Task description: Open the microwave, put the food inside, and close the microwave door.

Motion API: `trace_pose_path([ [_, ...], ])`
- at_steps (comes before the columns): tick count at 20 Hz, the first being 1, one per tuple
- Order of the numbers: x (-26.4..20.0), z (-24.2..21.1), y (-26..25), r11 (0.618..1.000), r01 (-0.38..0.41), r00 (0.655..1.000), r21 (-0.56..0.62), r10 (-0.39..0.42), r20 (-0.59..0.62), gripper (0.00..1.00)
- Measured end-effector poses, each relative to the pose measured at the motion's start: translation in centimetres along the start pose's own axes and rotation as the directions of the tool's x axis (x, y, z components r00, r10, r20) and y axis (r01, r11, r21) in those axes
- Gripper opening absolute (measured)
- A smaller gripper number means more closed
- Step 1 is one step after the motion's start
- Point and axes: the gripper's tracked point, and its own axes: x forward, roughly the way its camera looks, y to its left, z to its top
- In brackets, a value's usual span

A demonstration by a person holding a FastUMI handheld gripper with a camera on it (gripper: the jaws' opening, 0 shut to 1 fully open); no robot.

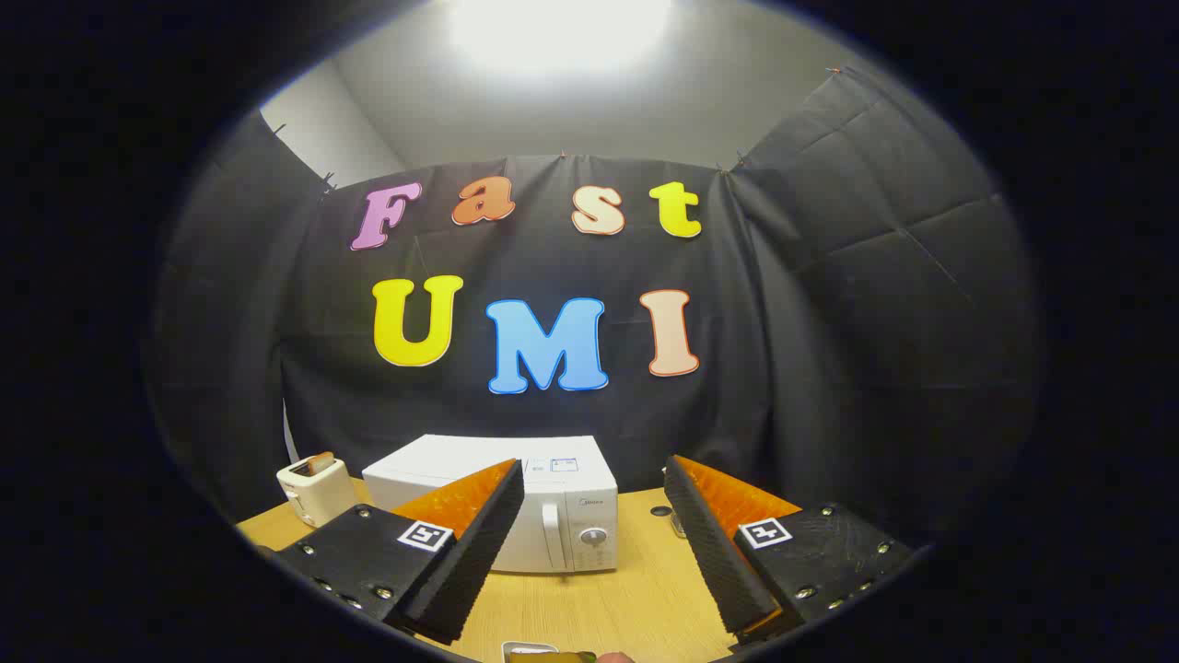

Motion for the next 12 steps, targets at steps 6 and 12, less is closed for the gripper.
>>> trace_pose_path([
  [6,0.1,0.1,0.8,1.000,-0.026,1.000,-0.014,0.027,0.005,0.97],
  [12,0.2,0.4,1.2,0.999,-0.040,0.999,-0.004,0.040,0.018,0.97],
])
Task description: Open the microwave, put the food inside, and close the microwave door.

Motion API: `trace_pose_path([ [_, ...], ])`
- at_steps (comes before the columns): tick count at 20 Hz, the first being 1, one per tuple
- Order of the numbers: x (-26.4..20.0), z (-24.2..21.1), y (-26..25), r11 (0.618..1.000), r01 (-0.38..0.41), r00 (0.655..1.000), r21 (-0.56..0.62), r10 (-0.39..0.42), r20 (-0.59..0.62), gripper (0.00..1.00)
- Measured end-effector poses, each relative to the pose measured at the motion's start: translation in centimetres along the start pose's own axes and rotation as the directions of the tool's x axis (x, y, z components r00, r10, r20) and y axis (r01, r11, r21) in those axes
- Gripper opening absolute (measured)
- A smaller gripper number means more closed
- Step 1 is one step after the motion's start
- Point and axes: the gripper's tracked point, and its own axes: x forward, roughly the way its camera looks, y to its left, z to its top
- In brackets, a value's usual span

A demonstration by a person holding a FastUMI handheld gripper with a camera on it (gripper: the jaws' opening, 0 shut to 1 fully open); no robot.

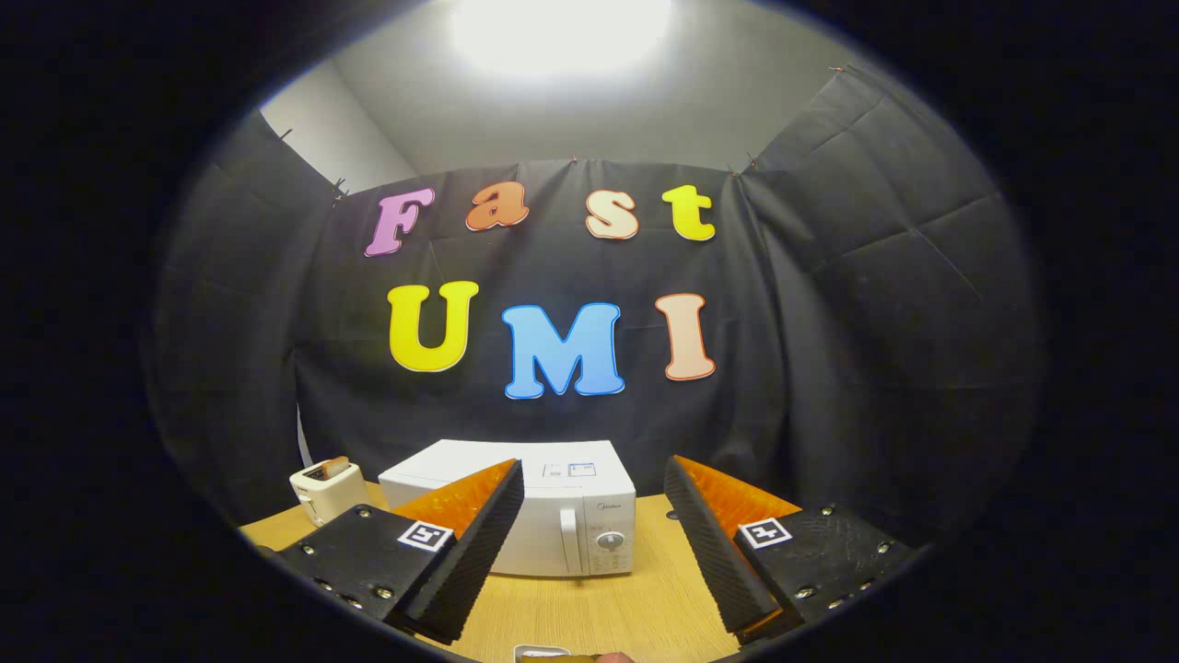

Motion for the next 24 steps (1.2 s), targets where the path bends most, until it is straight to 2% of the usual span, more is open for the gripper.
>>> trace_pose_path([
  [10,1.8,-0.3,0.4,1.000,-0.023,1.000,-0.009,0.023,0.003,0.97],
  [24,10.1,-5.0,1.6,0.993,-0.114,0.991,-0.038,0.111,-0.069,0.97],
])
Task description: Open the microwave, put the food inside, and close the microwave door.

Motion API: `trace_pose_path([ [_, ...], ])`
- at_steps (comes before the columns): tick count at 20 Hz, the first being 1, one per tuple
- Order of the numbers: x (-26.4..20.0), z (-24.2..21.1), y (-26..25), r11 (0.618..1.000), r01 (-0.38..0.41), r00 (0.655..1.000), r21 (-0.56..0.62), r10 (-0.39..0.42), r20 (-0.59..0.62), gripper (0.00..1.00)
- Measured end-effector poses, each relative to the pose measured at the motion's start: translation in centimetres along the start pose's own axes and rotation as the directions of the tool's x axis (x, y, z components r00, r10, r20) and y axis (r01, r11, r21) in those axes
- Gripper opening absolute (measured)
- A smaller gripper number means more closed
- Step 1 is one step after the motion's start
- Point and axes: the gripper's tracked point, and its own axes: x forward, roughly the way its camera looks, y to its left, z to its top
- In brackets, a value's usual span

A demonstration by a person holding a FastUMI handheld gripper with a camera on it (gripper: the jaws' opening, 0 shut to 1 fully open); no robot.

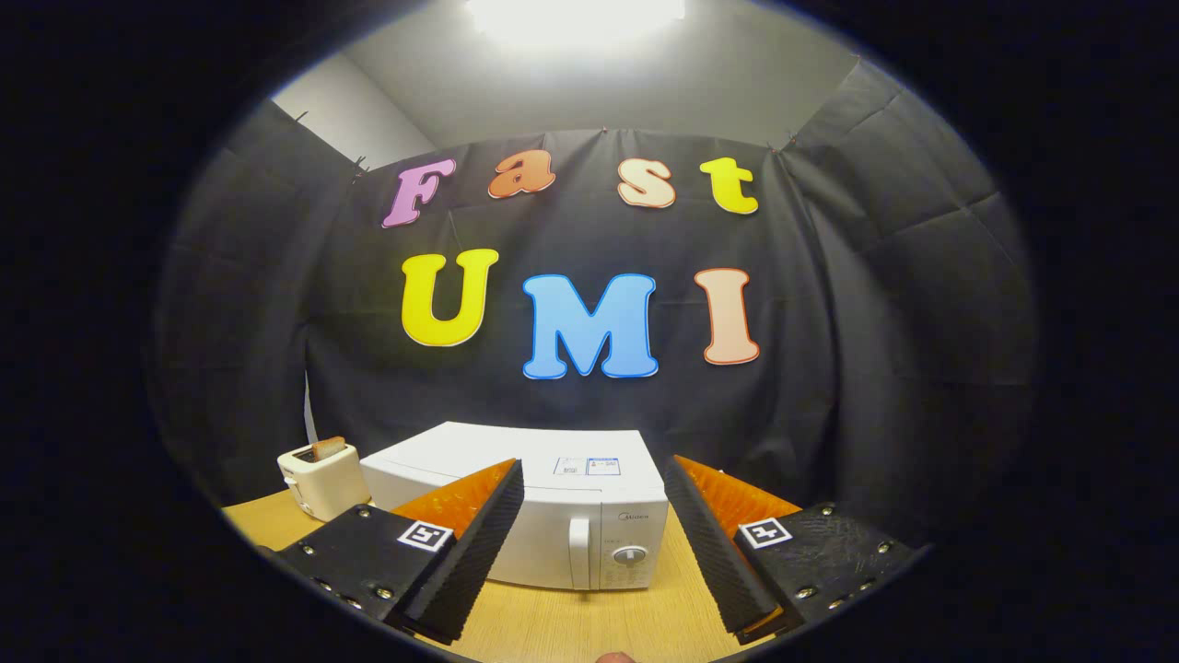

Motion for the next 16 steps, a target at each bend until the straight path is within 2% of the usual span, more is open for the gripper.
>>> trace_pose_path([
  [7,4.3,-3.4,0.8,0.999,-0.046,0.997,-0.008,0.046,-0.056,0.97],
  [16,8.1,-10.4,1.5,0.997,-0.071,0.980,-0.020,0.066,-0.186,0.98],
])
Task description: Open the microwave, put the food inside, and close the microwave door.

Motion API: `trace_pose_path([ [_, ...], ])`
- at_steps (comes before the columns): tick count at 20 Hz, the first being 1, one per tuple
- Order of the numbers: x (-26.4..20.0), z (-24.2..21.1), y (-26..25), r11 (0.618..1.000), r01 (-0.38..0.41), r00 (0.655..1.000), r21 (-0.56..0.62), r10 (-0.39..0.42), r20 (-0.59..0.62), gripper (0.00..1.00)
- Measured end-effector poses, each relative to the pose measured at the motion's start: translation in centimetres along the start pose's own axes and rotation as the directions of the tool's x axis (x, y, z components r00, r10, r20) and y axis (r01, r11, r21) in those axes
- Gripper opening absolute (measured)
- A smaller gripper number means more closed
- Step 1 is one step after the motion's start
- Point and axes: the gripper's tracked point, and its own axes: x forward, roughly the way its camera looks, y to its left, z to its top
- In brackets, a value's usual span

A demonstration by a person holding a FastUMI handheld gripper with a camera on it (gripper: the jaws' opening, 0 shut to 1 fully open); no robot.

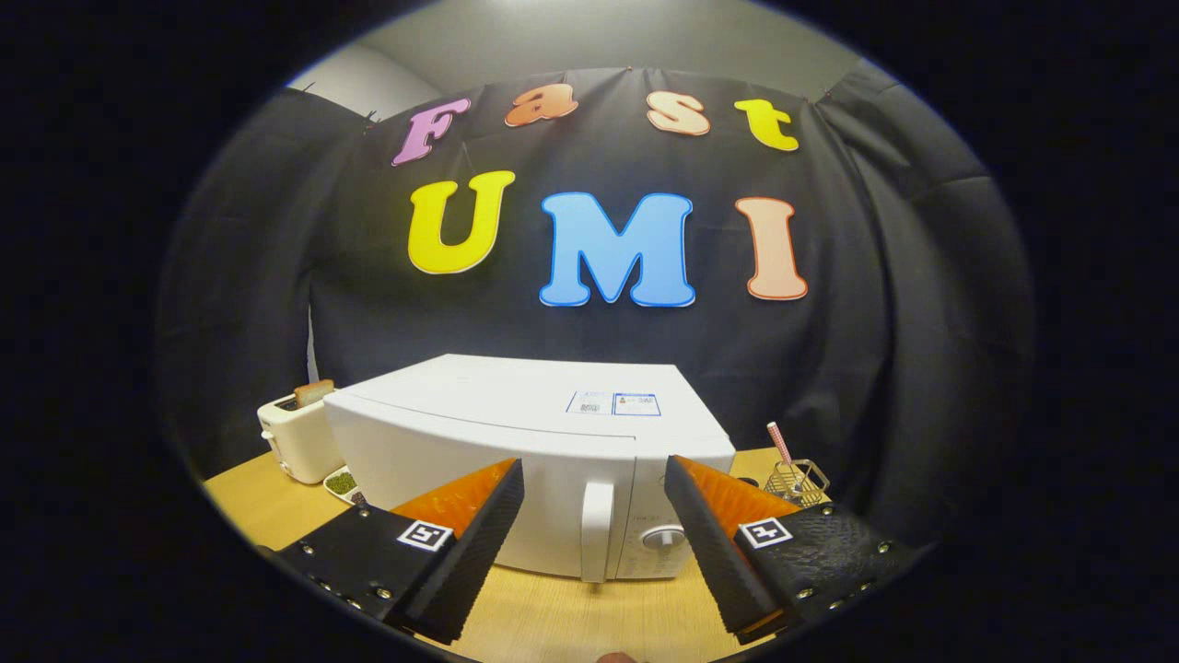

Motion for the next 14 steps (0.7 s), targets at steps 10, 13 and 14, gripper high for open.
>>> trace_pose_path([
  [10,4.4,-6.0,0.1,0.999,0.020,0.990,0.040,-0.014,-0.141,0.98],
  [13,5.0,-7.9,0.1,0.999,0.022,0.981,0.049,-0.012,-0.191,0.92],
  [14,5.1,-8.2,0.1,0.998,0.029,0.979,0.051,-0.018,-0.201,0.90],
])
